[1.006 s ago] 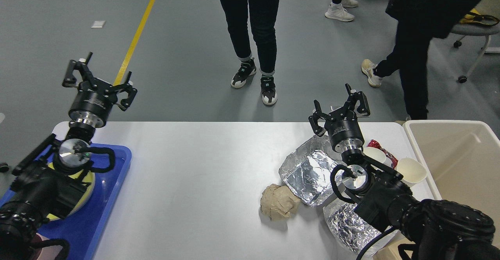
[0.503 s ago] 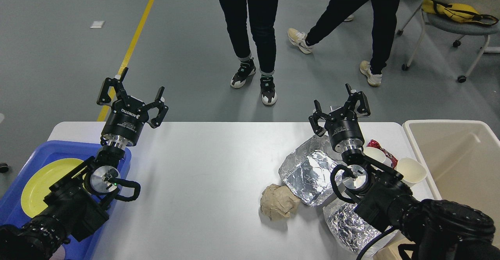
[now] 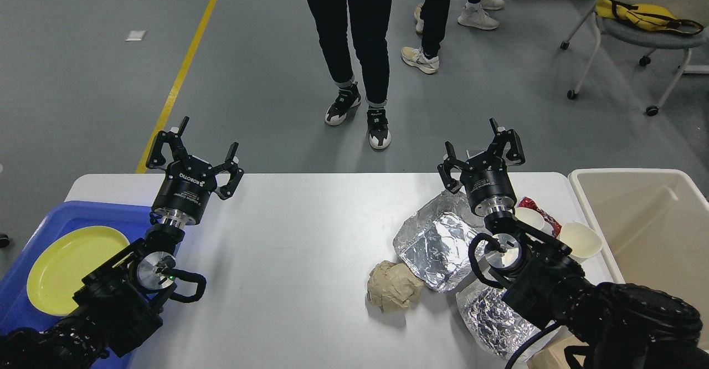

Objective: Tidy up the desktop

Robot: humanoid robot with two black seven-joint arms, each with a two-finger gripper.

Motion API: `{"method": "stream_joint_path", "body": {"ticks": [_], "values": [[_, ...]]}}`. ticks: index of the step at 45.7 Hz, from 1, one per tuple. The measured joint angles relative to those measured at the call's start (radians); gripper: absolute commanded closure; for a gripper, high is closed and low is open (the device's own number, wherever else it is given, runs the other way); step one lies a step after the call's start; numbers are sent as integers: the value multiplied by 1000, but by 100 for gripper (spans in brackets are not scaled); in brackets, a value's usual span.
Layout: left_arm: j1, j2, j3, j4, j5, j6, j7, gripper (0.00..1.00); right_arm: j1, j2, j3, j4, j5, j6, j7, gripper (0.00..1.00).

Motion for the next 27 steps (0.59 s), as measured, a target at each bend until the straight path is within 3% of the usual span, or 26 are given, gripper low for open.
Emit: {"method": "stream_joint_path", "body": {"ticks": [27], "values": [[0,0,-1,0,-3,-2,3,0,-1,-3,1,-5,0,-2,0,0]]}}
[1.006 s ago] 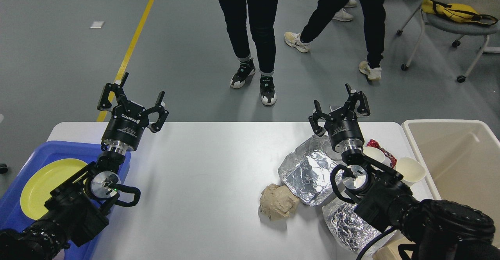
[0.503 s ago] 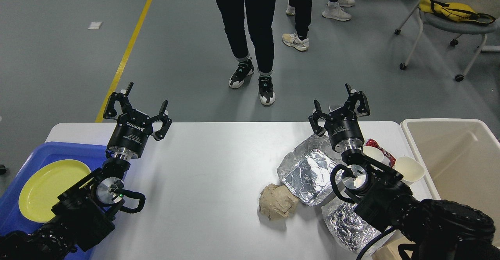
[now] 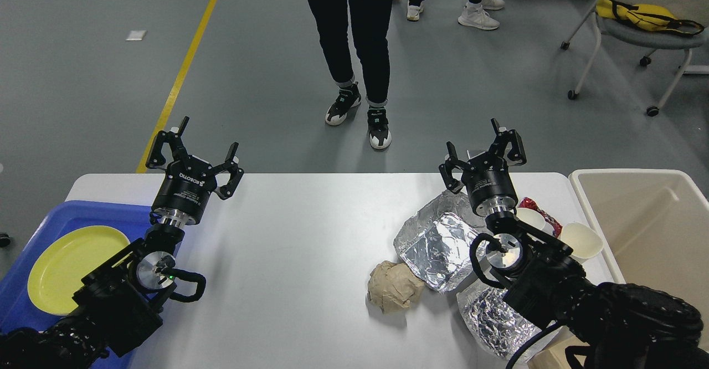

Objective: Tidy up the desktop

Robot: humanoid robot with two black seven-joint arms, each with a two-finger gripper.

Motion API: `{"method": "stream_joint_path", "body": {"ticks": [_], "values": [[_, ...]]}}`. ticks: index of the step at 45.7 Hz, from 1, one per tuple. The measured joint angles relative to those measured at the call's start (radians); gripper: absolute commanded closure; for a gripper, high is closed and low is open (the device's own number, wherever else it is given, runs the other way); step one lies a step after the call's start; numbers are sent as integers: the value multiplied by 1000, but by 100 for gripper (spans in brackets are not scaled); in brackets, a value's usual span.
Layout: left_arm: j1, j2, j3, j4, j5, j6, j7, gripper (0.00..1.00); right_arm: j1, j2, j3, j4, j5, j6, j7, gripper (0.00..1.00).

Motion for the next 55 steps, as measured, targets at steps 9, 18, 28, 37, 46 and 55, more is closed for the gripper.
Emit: {"method": "stream_joint_path", "body": {"ticks": [9,18,28,37,46,55], "values": [[1,0,0,0,0,0,0,0,0,0,1,-1,1,-1,0,0],[2,0,0,0,0,0,0,0,0,0,2,-1,1,-5,0,0],[2,0,0,0,0,0,0,0,1,0,2,-1,1,-5,0,0],[1,-1,0,0,0,-1,0,0,1,0,3,-1,1,-6,0,0],[1,2,-3,0,0,-6,0,0,5,2,4,3,1,-10,-2,0],[3,2,-5,0,0,-7,0,0,44,10,7,9,1,-10,-2,0]]}}
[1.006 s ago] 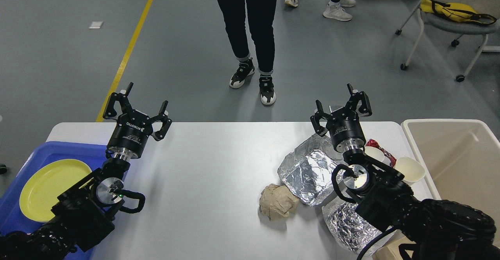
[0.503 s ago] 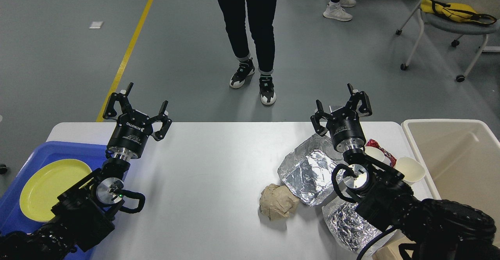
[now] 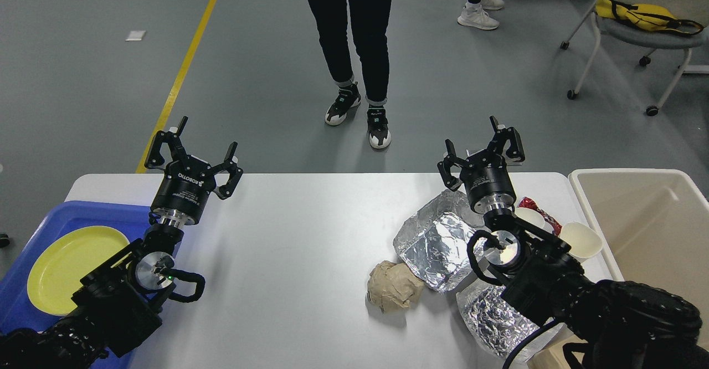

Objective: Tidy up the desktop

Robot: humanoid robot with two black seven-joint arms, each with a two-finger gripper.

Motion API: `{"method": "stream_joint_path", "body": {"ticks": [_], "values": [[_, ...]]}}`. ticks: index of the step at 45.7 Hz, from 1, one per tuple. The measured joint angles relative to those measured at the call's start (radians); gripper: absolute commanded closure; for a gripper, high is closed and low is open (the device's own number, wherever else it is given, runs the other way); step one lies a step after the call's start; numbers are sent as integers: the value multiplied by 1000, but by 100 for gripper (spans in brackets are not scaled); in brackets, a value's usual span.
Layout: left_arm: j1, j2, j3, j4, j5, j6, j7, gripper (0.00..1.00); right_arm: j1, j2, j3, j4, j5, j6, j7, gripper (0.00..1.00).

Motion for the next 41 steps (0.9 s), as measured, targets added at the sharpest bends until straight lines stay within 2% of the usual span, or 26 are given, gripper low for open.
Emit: {"method": "stream_joint_path", "body": {"ticks": [10,25,34,41], "values": [[-1,-2,3,0,0,0,0,0,63,-33,-11,-8,0,0,0,0],[-3,-2,3,0,0,0,0,0,184,-206,-36,-19,-1,0,0,0],[-3,-2,3,0,0,0,0,0,227,-248,-170,-103,-1,0,0,0],[-3,-2,3,0,0,0,0,0,275,-266,-365,-149,-3,3,0,0]]}}
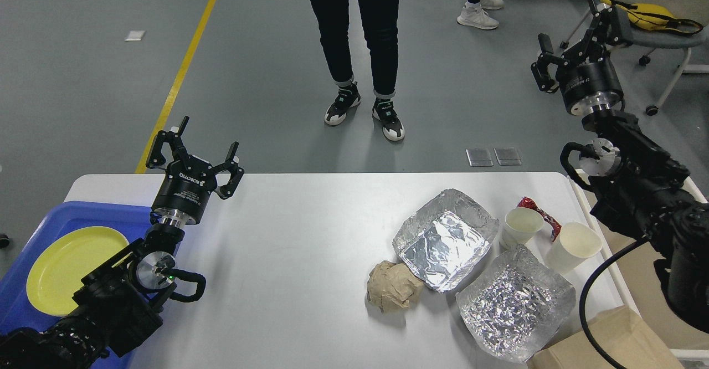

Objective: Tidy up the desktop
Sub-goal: 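Raise the right gripper and swing it over the foil containers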

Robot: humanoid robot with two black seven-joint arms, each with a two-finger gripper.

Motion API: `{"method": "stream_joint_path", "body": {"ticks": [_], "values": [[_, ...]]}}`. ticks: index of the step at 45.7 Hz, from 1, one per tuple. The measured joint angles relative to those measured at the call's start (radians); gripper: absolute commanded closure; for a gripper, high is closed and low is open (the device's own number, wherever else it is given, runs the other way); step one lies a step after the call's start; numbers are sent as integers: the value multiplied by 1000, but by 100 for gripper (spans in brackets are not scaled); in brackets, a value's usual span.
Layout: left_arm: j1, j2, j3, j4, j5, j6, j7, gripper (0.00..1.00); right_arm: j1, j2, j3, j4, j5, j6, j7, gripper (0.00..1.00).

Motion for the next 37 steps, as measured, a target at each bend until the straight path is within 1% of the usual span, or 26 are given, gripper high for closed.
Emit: {"method": "stream_joint_path", "body": {"ticks": [5,10,18,23,28,32,37], "values": [[0,0,0,0,0,0,0,0,59,-50,-167,10,-5,2,0,0],[0,0,0,0,0,0,0,0,103,-111,-277,75,-17,3,0,0],[0,0,0,0,0,0,0,0,140,-226,-345,287,-59,5,0,0],[0,0,0,0,0,0,0,0,155,-258,-412,410,-109,7,0,0],[0,0,0,0,0,0,0,0,223,-266,-572,519,-154,10,0,0],[0,0,0,0,0,0,0,0,318,-277,-766,620,-173,11,0,0],[0,-1,0,0,0,0,0,0,425,-289,-940,727,-177,11,0,0]]}}
